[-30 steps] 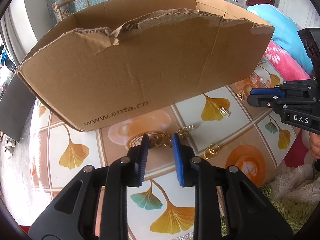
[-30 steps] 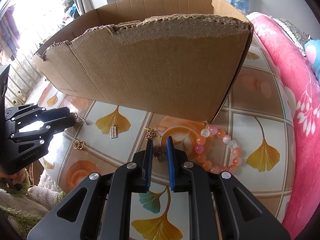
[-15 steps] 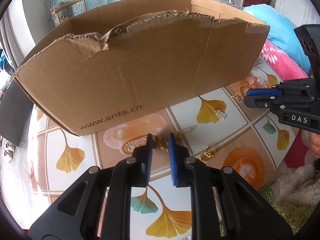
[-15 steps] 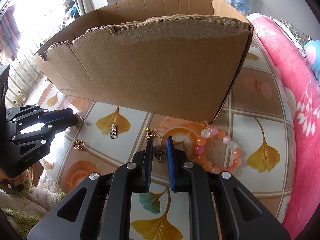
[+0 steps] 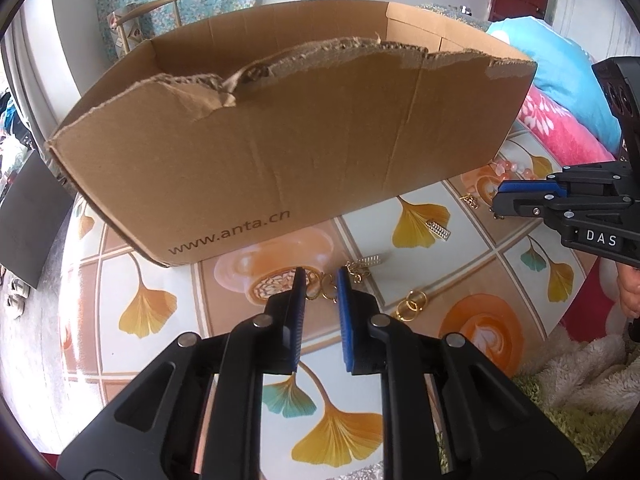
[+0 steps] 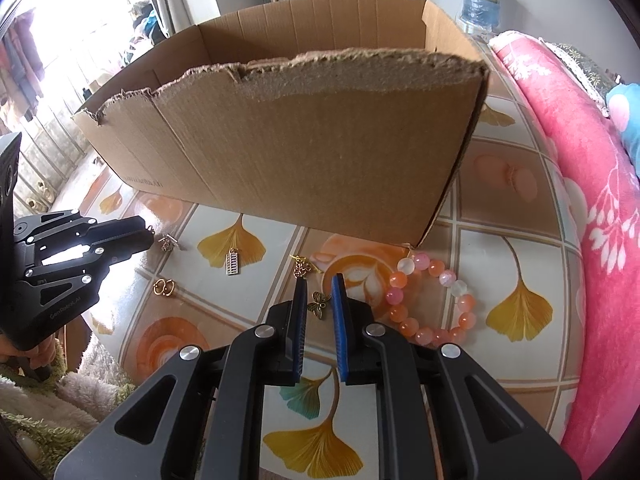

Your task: Organize jewelry

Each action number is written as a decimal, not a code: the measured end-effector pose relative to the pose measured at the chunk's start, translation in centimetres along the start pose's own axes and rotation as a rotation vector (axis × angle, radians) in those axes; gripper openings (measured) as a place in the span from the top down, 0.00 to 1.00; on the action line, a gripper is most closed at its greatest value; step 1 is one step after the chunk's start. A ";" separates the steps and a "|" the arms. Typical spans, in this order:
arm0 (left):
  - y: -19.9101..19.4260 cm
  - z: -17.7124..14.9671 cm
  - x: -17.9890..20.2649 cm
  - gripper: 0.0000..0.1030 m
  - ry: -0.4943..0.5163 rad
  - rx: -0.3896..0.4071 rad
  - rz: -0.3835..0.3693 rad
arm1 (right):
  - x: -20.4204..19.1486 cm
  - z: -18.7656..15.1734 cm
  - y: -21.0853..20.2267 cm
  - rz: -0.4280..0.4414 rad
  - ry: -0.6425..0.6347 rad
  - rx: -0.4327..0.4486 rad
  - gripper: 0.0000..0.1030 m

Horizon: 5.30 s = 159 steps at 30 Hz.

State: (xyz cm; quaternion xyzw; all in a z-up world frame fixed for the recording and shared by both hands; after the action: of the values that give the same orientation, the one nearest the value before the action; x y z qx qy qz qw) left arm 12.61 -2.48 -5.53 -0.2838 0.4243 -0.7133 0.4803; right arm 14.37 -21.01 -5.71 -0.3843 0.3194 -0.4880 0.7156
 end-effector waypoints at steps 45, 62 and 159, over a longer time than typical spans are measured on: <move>-1.4 -0.7 -1.3 0.86 -0.036 0.037 -0.020 | -2.1 0.3 0.5 -0.051 -0.026 -0.035 0.93; -11.5 4.6 -1.8 0.86 0.022 0.261 -0.132 | -6.5 6.9 -10.2 0.092 -0.180 0.267 0.93; 1.2 -3.0 -4.1 0.07 -0.172 -0.135 0.073 | -4.0 -4.9 0.4 -0.161 0.099 -0.135 0.06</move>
State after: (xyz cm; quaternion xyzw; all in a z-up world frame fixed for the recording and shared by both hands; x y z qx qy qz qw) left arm 12.27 2.05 -8.04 -0.3600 0.4387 -0.6382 0.5202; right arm 9.26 -18.34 -8.18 -0.4315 0.3545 -0.5396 0.6301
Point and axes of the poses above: each gripper's, at about its wrist camera, not at the fingertips, and y roughly the way its jaws point, x to its right, z to its top, the point moved 4 cm from there along y, roughly the way its jaws point, and after that the axes turned 7 degrees about -x, right-handed, at the moved point
